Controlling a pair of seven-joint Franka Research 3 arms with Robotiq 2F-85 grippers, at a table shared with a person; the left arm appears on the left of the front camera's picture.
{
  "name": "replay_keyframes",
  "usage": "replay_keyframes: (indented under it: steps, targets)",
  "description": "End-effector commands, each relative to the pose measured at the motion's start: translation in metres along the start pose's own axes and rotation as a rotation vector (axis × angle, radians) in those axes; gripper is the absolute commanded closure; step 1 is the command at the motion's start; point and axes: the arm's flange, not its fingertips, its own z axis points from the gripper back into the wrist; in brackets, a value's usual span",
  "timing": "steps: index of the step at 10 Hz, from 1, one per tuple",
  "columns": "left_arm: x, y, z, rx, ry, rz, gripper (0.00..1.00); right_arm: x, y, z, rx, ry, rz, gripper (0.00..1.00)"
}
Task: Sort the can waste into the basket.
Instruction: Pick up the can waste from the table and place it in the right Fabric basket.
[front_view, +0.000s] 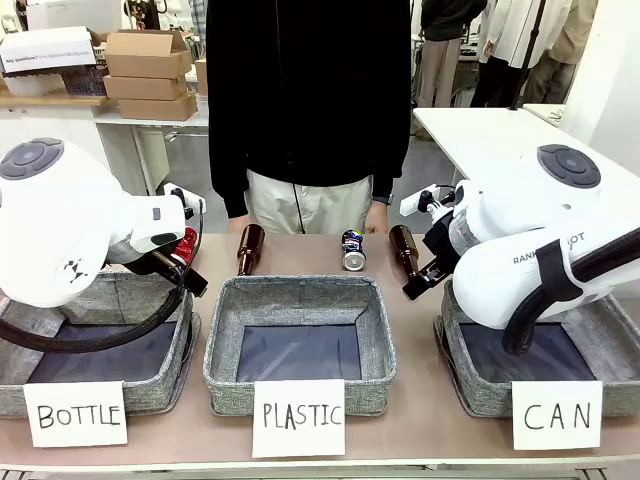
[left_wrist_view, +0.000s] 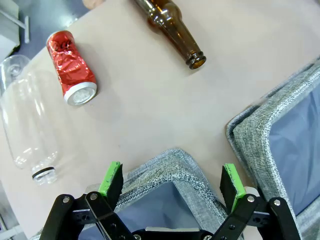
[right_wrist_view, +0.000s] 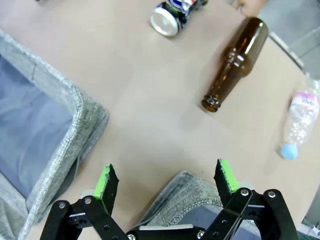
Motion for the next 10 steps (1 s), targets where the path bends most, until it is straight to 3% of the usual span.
replay_keyframes:
  steps: [1, 3, 4, 6, 8, 10]
  targets:
    - [0.0, 0.0, 0.0, 0.0, 0.0, -0.001, 0.0, 0.0, 0.0, 0.0, 0.0, 0.0, 0.0, 0.0]
    - [0.0, 0.0, 0.0, 0.0, 0.0, 0.0, 0.0, 0.0, 0.0, 0.0, 0.0, 0.0, 0.0, 0.0]
    - [0.013, 0.004, 0.038, -0.023, -0.089, -0.001, 0.0, 0.016, -0.004, 0.021, 0.012, -0.041, -0.005, 0.0]
    - [0.018, -0.009, 0.131, -0.033, -0.184, 0.05, 0.0, 0.042, -0.004, 0.093, 0.03, -0.025, -0.224, 0.0]
    - [-0.008, -0.05, 0.194, -0.078, 0.054, 0.121, 0.0, 0.013, 0.011, 0.169, 0.176, 0.062, -0.243, 0.0]
    - [-0.035, -0.065, 0.201, -0.128, 0.138, 0.115, 0.0, -0.029, 0.021, 0.193, 0.229, 0.024, -0.218, 0.0]
